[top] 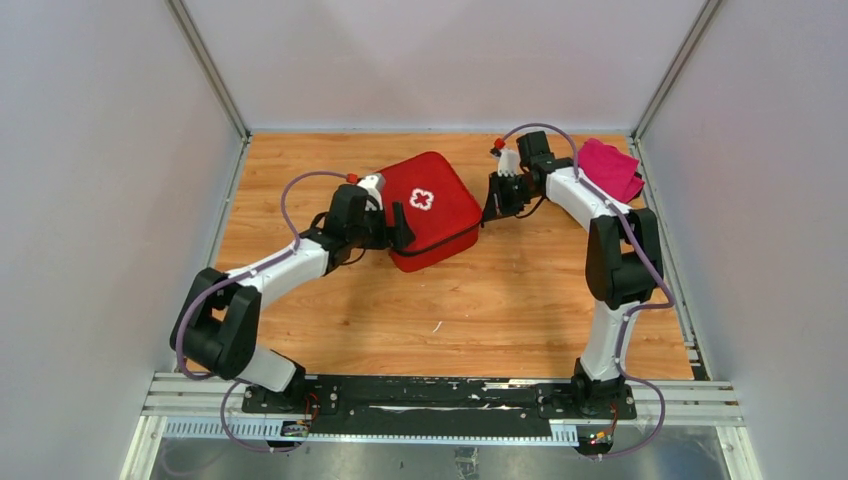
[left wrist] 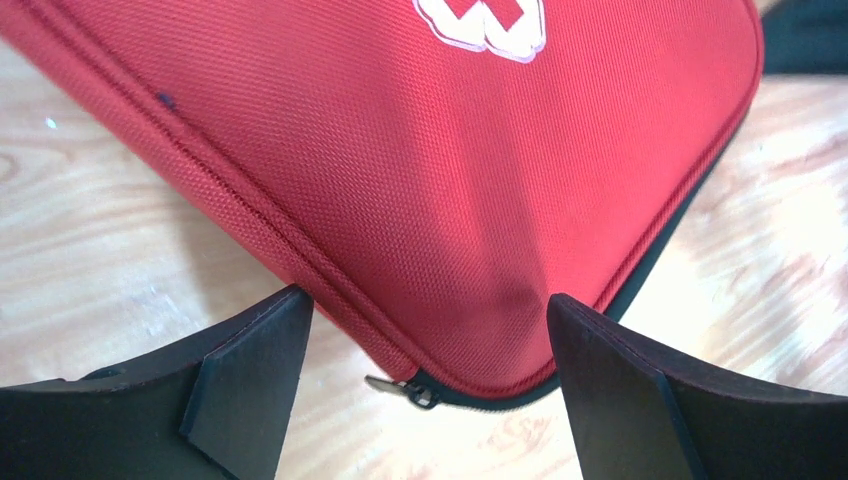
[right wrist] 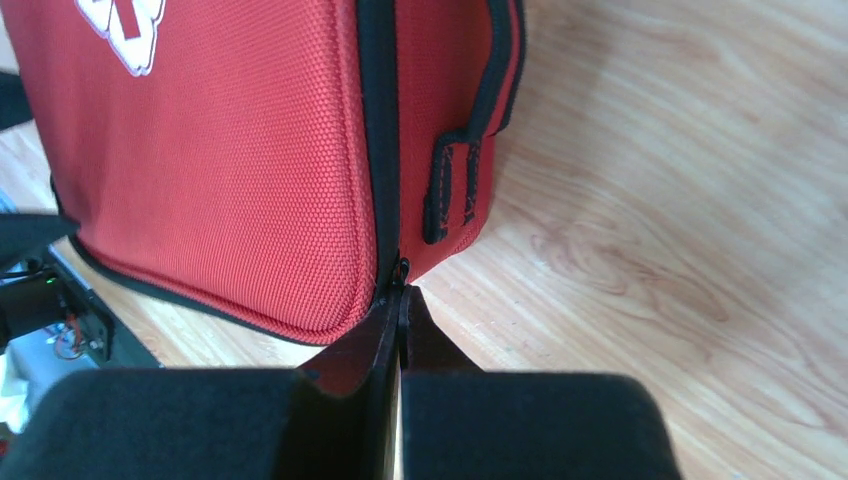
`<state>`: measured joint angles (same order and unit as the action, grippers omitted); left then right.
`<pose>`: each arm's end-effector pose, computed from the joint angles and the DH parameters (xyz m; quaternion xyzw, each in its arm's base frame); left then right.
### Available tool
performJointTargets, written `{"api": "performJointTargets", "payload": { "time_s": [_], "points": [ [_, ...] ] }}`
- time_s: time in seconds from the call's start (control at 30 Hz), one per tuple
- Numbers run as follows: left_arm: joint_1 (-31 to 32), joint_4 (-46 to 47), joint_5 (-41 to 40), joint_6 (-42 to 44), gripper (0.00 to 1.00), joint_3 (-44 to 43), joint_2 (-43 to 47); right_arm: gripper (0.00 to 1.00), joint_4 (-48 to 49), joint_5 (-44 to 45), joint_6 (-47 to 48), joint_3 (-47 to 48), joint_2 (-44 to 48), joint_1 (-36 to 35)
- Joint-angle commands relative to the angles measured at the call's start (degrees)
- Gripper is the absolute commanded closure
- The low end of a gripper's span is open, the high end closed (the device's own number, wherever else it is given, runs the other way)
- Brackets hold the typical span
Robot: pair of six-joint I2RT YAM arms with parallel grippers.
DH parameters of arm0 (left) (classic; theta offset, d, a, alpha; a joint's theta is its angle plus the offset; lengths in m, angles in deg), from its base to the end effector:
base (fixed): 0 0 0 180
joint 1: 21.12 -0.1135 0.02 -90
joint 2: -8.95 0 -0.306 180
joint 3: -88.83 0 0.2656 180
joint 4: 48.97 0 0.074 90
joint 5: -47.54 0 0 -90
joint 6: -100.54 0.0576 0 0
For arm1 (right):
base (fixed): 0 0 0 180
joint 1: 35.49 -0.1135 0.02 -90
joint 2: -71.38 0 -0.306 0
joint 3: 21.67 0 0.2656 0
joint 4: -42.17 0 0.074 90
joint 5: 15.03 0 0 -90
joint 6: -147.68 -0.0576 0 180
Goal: Organize the medicine kit
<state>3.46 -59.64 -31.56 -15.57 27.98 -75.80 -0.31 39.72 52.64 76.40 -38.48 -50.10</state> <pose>0.3068 -0.1523 0.2365 0.0324 0.8818 -0.2742 0.3824 0.4315 0.1468 0.2488 -0.1682 0.8962 0.3339 0.2389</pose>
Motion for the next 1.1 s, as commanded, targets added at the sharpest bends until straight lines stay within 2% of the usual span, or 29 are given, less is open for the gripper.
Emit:
{"api": "performJointTargets", "payload": {
  "time_s": [0.0,0.1,0.2,0.33,0.47,0.63,0.77,1.07],
  "points": [
    [7.64,1.25,5.34,-0.45,0.10,2.19,5.24,1.00,-2.73,-2.23,2.60,1.96,-1.96,-1.38],
    [11.19,-1.84,1.07,-0.19,0.10,4.48,9.53,1.00,-2.98,-0.15,3.52,0.89,-1.23,-1.38],
    [12.64,-11.54,-4.92,2.18,0.09,4.46,14.71,1.00,-3.77,2.28,4.44,0.51,-0.82,-1.39],
    [12.82,-20.37,-12.92,6.45,0.09,1.84,20.58,1.00,-4.56,3.49,4.77,0.46,-0.72,-1.39],
    [13.49,-23.46,-16.00,11.33,0.09,-2.75,22.19,1.00,-4.67,3.43,4.78,0.22,-0.45,-1.38],
    [20.00,-22.52,-19.21,22.44,0.09,-7.41,18.09,1.00,-4.67,3.24,4.75,-0.51,0.08,-1.38],
    [25.06,-18.20,-19.10,30.74,0.09,-9.03,12.93,1.00,-4.60,3.22,4.64,-1.26,0.32,-1.41],
    [29.82,-17.74,-21.09,36.95,0.09,-12.43,-0.70,1.00,-4.72,4.94,4.61,-1.79,0.92,-1.30]
  ]
}}
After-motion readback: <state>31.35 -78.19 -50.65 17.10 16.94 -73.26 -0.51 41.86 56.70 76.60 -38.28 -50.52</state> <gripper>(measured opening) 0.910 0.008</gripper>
